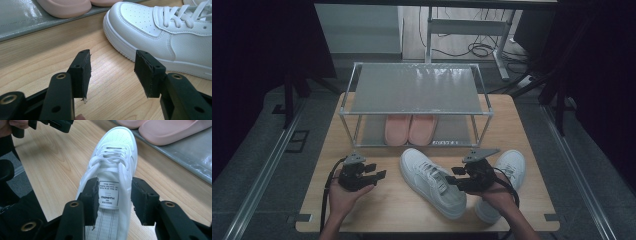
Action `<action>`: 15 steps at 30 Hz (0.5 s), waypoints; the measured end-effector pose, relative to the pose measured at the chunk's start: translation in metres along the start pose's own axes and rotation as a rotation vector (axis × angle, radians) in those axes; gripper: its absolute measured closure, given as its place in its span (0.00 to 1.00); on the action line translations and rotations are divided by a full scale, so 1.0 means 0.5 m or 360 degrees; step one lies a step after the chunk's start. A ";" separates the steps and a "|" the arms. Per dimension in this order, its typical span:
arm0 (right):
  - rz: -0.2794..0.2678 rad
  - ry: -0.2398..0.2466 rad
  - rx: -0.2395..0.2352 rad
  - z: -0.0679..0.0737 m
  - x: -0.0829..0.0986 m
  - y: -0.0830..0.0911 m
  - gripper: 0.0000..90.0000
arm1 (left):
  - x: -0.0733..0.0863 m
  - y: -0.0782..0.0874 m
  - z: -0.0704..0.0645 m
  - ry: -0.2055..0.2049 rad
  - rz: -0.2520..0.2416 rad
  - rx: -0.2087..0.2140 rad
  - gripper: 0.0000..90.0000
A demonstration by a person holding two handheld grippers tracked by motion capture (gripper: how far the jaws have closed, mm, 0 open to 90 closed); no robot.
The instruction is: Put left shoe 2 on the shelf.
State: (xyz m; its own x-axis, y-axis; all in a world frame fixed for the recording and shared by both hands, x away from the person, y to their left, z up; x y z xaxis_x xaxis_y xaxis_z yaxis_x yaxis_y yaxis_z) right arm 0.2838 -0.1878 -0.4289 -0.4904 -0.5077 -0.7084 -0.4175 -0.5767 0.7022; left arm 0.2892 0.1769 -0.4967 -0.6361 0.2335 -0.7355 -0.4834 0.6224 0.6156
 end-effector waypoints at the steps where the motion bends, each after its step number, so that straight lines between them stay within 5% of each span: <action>1: 0.0010 -0.0004 0.0006 0.001 -0.002 -0.005 0.64 | 0.000 0.000 0.000 0.0000 0.0002 -0.0001 0.53; 15: 0.0160 -0.0006 0.0124 -0.002 -0.016 -0.072 0.63 | 0.001 0.001 0.002 0.0002 0.0000 0.0005 0.53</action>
State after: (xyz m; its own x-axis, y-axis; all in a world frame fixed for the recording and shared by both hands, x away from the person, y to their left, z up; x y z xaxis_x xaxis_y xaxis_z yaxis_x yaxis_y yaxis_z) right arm 0.3037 -0.1637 -0.4488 -0.5355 -0.5581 -0.6339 -0.4242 -0.4713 0.7733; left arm 0.2893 0.1781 -0.4971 -0.6369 0.2328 -0.7349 -0.4813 0.6246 0.6150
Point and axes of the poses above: each handheld gripper's, and its own axes: y roughly backward along the jaws, x roughly out of its underside, z roughly to its left, the point moved 1 cm from there along -y, roughly forward along the jaws, and after that the axes turned 4 degrees about x, right-handed, at the moved point
